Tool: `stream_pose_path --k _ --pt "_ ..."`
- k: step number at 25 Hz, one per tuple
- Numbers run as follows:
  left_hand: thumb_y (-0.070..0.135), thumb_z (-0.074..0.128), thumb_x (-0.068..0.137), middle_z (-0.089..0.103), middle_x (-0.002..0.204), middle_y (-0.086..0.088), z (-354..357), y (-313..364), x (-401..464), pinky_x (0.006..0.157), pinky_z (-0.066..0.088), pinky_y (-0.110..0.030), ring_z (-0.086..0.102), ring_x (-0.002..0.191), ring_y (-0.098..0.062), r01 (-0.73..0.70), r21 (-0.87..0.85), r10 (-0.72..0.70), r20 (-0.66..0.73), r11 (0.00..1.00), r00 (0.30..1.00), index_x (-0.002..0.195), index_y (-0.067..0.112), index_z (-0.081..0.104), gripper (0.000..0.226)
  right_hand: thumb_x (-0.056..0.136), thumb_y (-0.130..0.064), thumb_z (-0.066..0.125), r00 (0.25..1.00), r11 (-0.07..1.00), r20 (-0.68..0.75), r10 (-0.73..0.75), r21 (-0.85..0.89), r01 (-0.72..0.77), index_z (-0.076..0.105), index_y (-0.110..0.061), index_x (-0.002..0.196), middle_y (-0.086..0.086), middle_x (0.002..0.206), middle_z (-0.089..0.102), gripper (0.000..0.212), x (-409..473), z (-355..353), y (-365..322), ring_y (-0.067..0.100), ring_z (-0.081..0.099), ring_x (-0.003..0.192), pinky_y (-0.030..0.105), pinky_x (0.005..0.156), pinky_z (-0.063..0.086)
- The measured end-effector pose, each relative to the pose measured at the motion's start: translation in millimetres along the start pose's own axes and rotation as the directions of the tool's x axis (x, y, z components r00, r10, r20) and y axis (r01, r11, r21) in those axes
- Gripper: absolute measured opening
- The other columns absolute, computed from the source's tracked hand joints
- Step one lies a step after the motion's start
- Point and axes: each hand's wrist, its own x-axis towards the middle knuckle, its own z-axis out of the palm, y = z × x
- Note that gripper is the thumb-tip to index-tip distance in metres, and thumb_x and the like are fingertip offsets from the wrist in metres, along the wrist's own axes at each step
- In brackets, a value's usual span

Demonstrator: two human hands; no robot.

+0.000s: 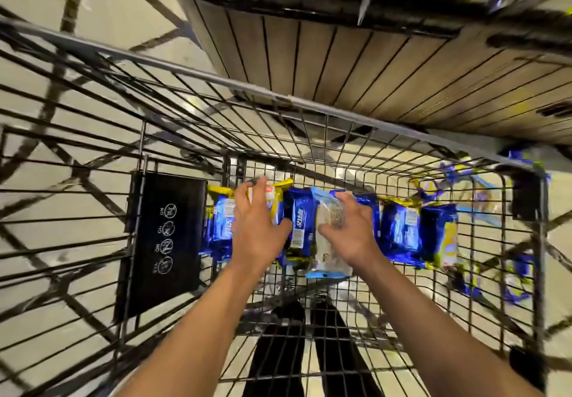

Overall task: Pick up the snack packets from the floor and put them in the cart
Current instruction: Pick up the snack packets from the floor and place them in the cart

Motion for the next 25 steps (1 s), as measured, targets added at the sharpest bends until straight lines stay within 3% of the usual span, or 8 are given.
stream_pose_path --k 2,5,7,9,13,16,18,25 --pt "0.016 0.078 0.078 0.011 0.151 0.011 -0.9 1.4 -4.7 0.102 0.047 -0.044 0.039 0.128 -0.021 0.004 -0.028 -0.004 0.012 1.000 1.000 0.152 0.030 0.019 0.096 0.086 -0.015 0.069 1.000 1.000 0.016 -0.002 0.013 0.002 0.029 -0.030 0.150 0.000 0.127 0.024 0.077 -1.8 0.0 2.7 0.018 0.036 0.113 0.007 0.058 0.046" --pt "0.016 0.080 0.080 0.010 0.152 0.009 -8.7 3.5 -12.8 0.108 0.033 -0.024 0.029 0.130 -0.010 0.033 -0.139 -0.028 0.033 0.990 0.999 0.156 0.029 0.009 0.104 0.081 -0.018 0.074 0.999 0.996 0.021 0.036 0.084 -0.037 0.023 -0.039 0.151 -0.005 0.126 0.021 0.089 -7.4 -0.9 1.5 0.029 0.039 0.126 0.043 0.095 0.053" --pt "0.018 0.080 0.081 0.010 0.152 0.009 -18.2 9.2 -22.4 0.107 0.028 -0.023 0.025 0.132 -0.010 0.062 -0.166 -0.055 0.044 0.984 0.998 0.156 0.028 0.008 0.105 0.080 -0.018 0.076 0.998 0.985 0.010 0.070 0.156 -0.070 0.018 -0.041 0.151 -0.005 0.138 0.018 0.095 -17.7 -5.3 -4.5 0.030 0.032 0.133 0.052 0.103 0.046" --pt "0.016 0.078 0.080 0.013 0.151 0.006 -29.9 17.4 -33.5 0.105 0.030 -0.026 0.027 0.127 -0.012 0.064 -0.122 -0.062 0.017 0.991 0.998 0.156 0.026 0.013 0.101 0.081 -0.015 0.075 0.997 0.982 -0.040 0.072 0.176 -0.064 0.018 -0.036 0.152 -0.002 0.148 0.014 0.094 -31.3 -15.5 -14.4 0.029 0.027 0.136 0.050 0.107 0.043" --pt "0.012 0.072 0.075 0.022 0.149 -0.008 -57.2 49.7 -56.6 0.107 0.028 -0.039 0.029 0.132 -0.031 0.029 0.167 -0.027 -0.018 0.986 0.999 0.149 0.021 0.030 0.085 0.083 -0.013 0.072 0.997 0.993 -0.068 0.041 0.115 -0.033 0.025 -0.033 0.150 0.006 0.143 0.026 0.084 -69.6 -47.9 -33.0 0.030 0.036 0.132 0.042 0.106 0.043" --pt "0.019 0.070 0.078 0.029 0.149 -0.011 -69.9 87.5 -82.1 0.108 0.030 -0.042 0.031 0.133 -0.032 -0.131 0.349 0.129 0.029 0.928 0.991 0.146 0.018 0.036 0.077 0.086 -0.021 0.070 0.994 0.996 -0.110 -0.009 0.084 0.018 0.034 -0.026 0.146 0.008 0.141 0.034 0.070 -109.8 -75.3 -42.2 0.026 0.037 0.128 0.039 0.110 0.036" --pt "0.021 0.070 0.078 0.037 0.144 -0.010 -71.1 113.3 -98.5 0.107 0.034 -0.040 0.037 0.128 -0.032 -0.269 0.438 0.273 0.055 0.858 0.960 0.144 0.019 0.039 0.073 0.085 -0.023 0.068 0.980 0.997 -0.184 -0.072 0.000 0.074 0.041 -0.021 0.142 0.008 0.136 0.040 0.063 -135.8 -93.9 -47.0 0.022 0.040 0.119 0.028 0.102 0.034" --pt "0.026 0.060 0.083 0.047 0.137 -0.005 -56.9 215.5 -174.1 0.102 0.041 -0.040 0.044 0.125 -0.029 -0.571 0.536 0.596 0.150 0.621 0.789 0.146 0.018 0.038 0.067 0.082 -0.030 0.064 0.885 0.962 -0.402 -0.235 -0.226 0.152 0.047 -0.020 0.137 0.005 0.134 0.046 0.058 -224.7 -183.5 -40.6 0.027 0.043 0.127 0.037 0.104 0.039"
